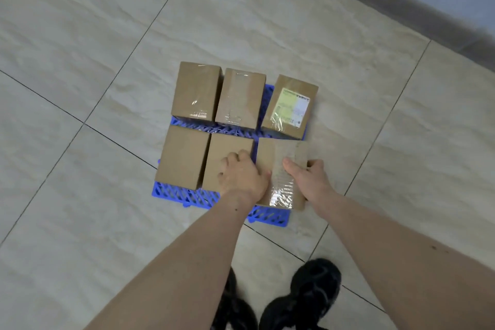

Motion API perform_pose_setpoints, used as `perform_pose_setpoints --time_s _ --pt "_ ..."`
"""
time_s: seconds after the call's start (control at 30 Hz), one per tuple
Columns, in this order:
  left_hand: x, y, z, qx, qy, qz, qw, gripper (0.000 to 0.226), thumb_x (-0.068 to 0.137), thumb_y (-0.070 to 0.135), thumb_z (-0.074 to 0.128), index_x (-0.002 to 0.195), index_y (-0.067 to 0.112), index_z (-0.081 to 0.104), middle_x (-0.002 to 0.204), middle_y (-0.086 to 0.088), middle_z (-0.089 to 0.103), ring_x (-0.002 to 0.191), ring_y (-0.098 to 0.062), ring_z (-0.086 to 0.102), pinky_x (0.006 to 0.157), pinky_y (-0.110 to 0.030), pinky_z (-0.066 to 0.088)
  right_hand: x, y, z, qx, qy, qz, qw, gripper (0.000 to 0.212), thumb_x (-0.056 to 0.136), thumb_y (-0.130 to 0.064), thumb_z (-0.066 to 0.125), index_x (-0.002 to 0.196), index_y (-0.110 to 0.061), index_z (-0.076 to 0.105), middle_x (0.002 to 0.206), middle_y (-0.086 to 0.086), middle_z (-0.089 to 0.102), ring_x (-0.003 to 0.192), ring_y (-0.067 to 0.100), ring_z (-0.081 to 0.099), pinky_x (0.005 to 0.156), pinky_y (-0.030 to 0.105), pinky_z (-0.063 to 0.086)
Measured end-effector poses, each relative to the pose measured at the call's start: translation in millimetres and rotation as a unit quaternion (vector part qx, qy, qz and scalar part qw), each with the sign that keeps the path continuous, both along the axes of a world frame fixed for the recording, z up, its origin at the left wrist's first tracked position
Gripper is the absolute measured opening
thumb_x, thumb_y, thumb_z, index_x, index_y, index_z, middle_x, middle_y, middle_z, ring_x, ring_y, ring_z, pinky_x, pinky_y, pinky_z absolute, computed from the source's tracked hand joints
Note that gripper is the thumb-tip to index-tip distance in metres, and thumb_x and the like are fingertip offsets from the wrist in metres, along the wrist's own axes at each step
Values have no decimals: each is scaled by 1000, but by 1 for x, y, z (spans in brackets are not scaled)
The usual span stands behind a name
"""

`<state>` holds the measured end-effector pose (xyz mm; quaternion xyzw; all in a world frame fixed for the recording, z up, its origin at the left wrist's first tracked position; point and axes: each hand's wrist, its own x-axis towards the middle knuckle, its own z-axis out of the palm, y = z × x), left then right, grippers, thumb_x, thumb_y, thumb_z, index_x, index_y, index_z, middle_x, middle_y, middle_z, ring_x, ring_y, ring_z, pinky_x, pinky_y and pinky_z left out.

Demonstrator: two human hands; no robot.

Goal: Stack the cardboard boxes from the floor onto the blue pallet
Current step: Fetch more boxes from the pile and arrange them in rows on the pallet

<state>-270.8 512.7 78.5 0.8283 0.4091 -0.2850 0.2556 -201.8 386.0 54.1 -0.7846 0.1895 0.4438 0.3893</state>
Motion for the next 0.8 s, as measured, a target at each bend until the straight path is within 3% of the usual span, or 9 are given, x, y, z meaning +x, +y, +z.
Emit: perform_pose_setpoints --time_s 0.23,0.53,0.67,0.8 --pt "-4 -7 -46 87 -47 -51 994 70 85 47 61 139 12 33 143 -8 26 136 -28 22 108 -41 27 -9 1 -56 -1 -14 -30 999 61 81 -45 74 121 -14 39 109 2 62 91 18 65 84 37 53" --pt "-6 -13 -75 174 -53 -79 980 52 89 36 60 130 13 37 131 -11 35 119 -30 37 86 -38 40 -12 17 -90 22 -21 -56 998 65 80 -48 68 130 -14 44 120 4 62 104 25 64 96 46 51" --pt "-7 -11 -75 173 -44 -88 980 51 87 31 62 129 14 38 130 -11 36 118 -30 38 85 -38 41 -14 17 -88 -2 -22 -30 999 64 89 -49 62 136 -11 42 126 5 59 111 25 60 98 41 50" --pt "-4 -2 -57 116 -33 -99 988 55 89 39 57 134 12 39 135 -10 33 122 -31 35 96 -40 37 -12 16 -71 -36 -16 -3 999 70 88 -57 59 138 -11 40 131 5 56 115 26 57 103 41 45"
